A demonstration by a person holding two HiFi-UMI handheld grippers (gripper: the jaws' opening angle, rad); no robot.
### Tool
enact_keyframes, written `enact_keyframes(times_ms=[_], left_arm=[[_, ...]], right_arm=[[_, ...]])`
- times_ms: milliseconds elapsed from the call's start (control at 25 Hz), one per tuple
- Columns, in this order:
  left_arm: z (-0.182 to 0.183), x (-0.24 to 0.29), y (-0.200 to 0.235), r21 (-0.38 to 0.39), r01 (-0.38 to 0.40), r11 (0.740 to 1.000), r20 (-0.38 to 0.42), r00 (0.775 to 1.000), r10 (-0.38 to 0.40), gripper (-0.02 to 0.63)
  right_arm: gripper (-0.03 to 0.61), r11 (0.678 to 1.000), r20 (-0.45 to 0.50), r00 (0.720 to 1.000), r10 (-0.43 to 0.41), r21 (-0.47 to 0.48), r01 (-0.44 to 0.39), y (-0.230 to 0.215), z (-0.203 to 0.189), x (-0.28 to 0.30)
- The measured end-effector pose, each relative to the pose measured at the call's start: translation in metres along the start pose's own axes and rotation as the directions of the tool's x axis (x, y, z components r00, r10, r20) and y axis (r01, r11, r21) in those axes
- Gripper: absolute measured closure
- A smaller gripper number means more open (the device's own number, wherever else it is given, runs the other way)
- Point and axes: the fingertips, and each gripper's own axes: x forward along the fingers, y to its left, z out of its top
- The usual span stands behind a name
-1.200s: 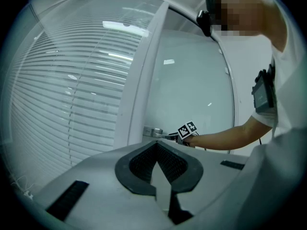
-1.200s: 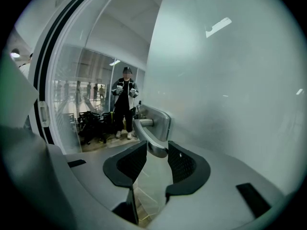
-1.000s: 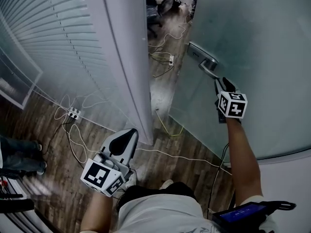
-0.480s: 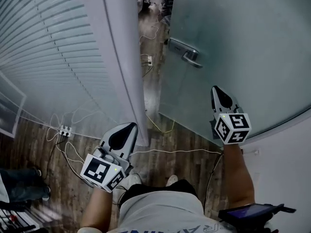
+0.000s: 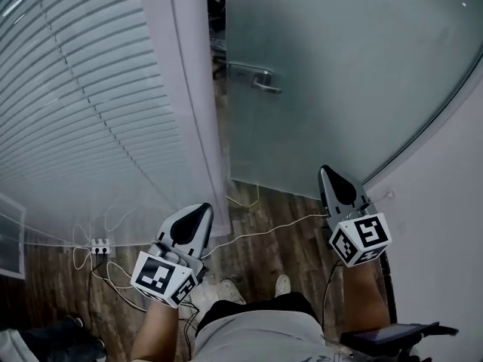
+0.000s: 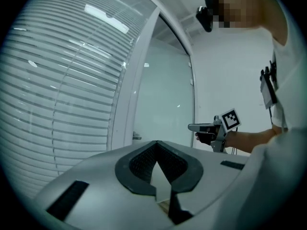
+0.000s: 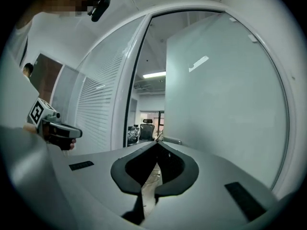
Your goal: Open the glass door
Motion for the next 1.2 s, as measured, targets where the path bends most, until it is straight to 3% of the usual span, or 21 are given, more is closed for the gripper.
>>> enact_keyframes(times_ms=[320,640,800,1000,1200], left_arm=[[0.015,-0.023,-0.022,0.006,0.005,1.000,0.022,1.000,-0.005,0.614],[-0.003,-0.039,-0.102,0.037,-0.047,0.998,0.037,0.998,0.045,0.614],[0.021,-0.028,-0.100,0.004,-0.087,0.996,0.011,0.996,0.087,0.614],[0.029,-0.076,-0.164,0.003,-0.135,0.991,0.011,0.991,0.135,0.614],[0.057,-0.098,-0.179,-0.004,-0.164,0.986,-0.003,0.986,0.164,0.614]], right_arm=[[0.577,1.000,0.042,0.999,0.020,0.001,-0.020,0.026,0.027,-0.052],[0.577,0.997,0.087,0.993,0.075,-0.010,-0.074,0.006,0.012,-0.139],[0.577,0.994,0.059,0.992,0.111,-0.014,-0.111,-0.009,0.043,-0.130],[0.577,0.989,0.072,0.986,0.148,-0.034,-0.146,-0.003,0.063,-0.207],[0.577,0.986,0.041,0.985,0.165,-0.027,-0.164,0.003,0.079,-0.227]])
